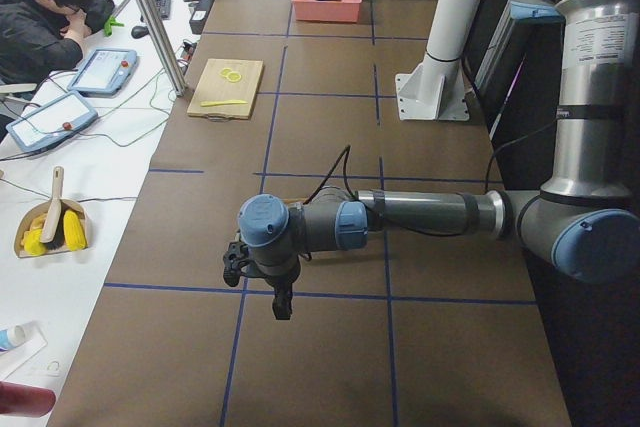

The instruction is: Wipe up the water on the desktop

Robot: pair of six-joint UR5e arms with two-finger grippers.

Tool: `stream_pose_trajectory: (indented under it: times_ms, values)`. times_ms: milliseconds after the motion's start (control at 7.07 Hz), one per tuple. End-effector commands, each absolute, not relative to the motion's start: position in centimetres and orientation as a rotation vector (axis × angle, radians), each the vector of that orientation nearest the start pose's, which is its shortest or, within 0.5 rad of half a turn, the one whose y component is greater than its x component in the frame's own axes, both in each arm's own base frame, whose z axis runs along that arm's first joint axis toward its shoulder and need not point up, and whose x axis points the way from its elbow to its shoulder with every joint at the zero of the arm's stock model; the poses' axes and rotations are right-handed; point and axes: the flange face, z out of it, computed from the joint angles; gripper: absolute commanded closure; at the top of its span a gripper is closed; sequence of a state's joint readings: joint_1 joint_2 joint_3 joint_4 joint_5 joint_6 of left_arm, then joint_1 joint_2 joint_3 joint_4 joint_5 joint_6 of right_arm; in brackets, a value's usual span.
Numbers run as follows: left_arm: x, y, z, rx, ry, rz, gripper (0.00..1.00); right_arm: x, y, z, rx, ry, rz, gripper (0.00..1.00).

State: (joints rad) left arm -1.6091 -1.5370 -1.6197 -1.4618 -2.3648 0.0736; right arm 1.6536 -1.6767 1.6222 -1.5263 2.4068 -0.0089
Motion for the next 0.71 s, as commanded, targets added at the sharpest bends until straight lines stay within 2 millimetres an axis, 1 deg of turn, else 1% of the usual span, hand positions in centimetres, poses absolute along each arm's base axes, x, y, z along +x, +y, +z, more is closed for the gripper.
stream_pose_trajectory:
  times_ms: [0, 566]
  values:
    - [-7.63, -46.76, 65.65, -0.041, 0.856, -0.007, 0.0, 9.61, -43.92, 67.46, 0.028, -0.836, 0.074, 0.0]
    - [-7.63, -46.81, 65.65, -0.036, 0.856, -0.005, 0.0, 9.61, -43.91, 67.54, 0.027, -0.836, 0.074, 0.0]
